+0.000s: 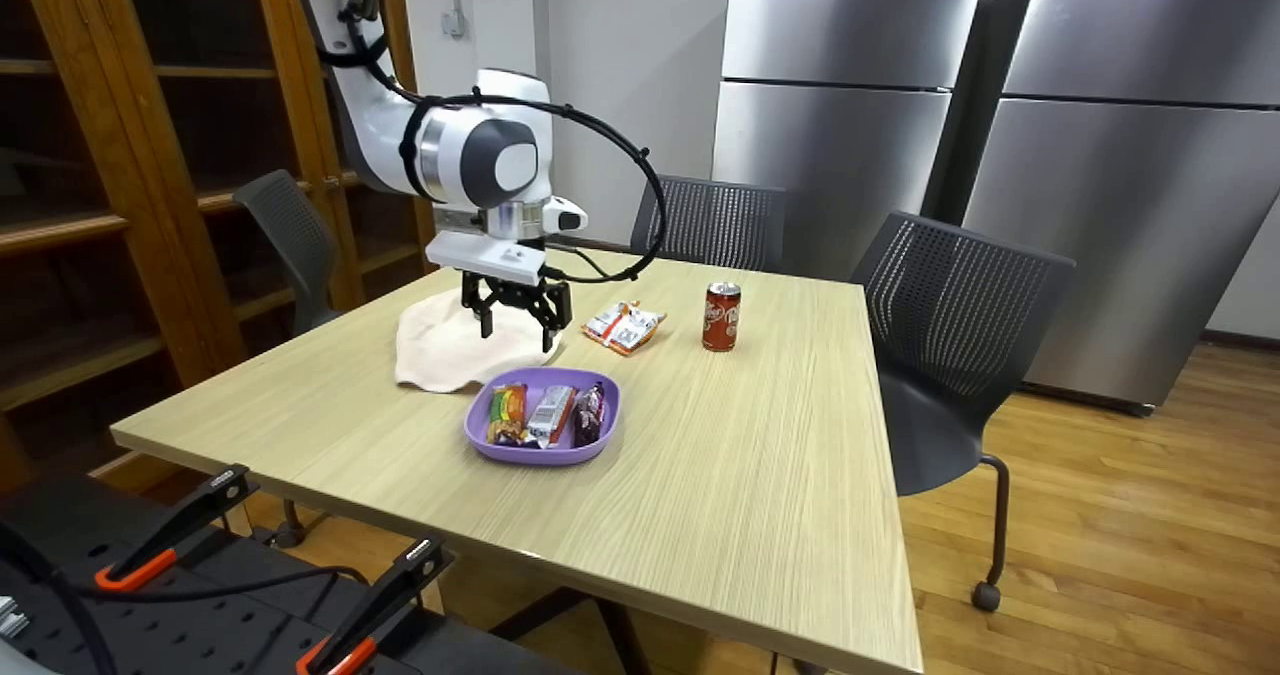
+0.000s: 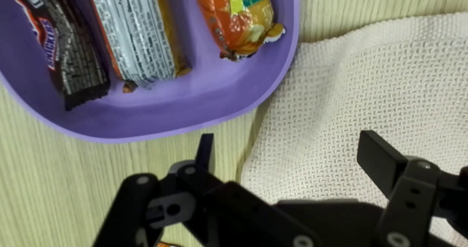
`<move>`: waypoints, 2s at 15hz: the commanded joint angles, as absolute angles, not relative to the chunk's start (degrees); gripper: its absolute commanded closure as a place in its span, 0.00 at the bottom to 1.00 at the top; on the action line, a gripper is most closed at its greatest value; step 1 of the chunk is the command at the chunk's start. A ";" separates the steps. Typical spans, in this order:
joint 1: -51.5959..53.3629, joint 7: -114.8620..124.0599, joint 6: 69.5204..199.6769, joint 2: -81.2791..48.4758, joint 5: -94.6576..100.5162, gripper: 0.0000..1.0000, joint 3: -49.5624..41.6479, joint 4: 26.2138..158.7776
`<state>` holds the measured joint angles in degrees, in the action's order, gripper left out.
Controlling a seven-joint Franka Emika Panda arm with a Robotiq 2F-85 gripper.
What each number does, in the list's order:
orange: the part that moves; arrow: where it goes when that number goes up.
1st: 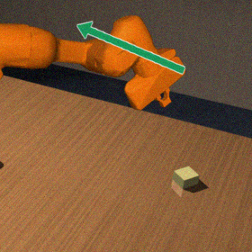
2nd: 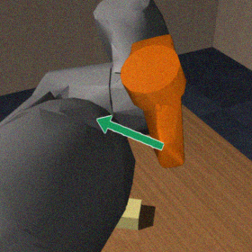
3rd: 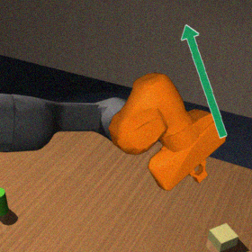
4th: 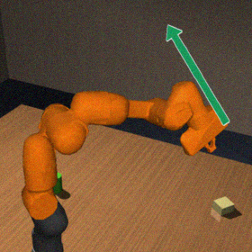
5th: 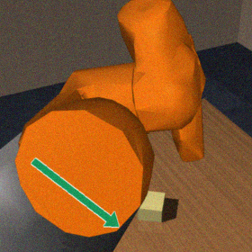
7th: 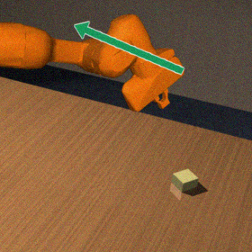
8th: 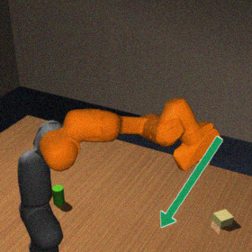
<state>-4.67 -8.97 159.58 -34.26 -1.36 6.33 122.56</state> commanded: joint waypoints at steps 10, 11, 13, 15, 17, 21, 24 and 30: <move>-11.76 -16.55 158.80 -45.60 -4.13 0.00 12.77 110.10; -11.98 -16.76 158.58 -46.19 -4.08 0.00 13.04 109.38; -12.30 -17.14 158.31 -47.42 -4.00 0.00 13.50 107.99; -12.42 -17.31 158.12 -48.39 -3.94 0.00 13.80 106.86; -12.43 -17.32 157.86 -49.25 -3.85 0.00 14.02 105.82; -12.54 -17.35 157.72 -50.04 -3.82 0.26 14.37 104.62; -12.70 -17.39 157.89 -49.75 -3.81 0.51 14.35 104.48; -12.98 -17.44 158.45 -48.38 -3.71 0.97 14.12 105.75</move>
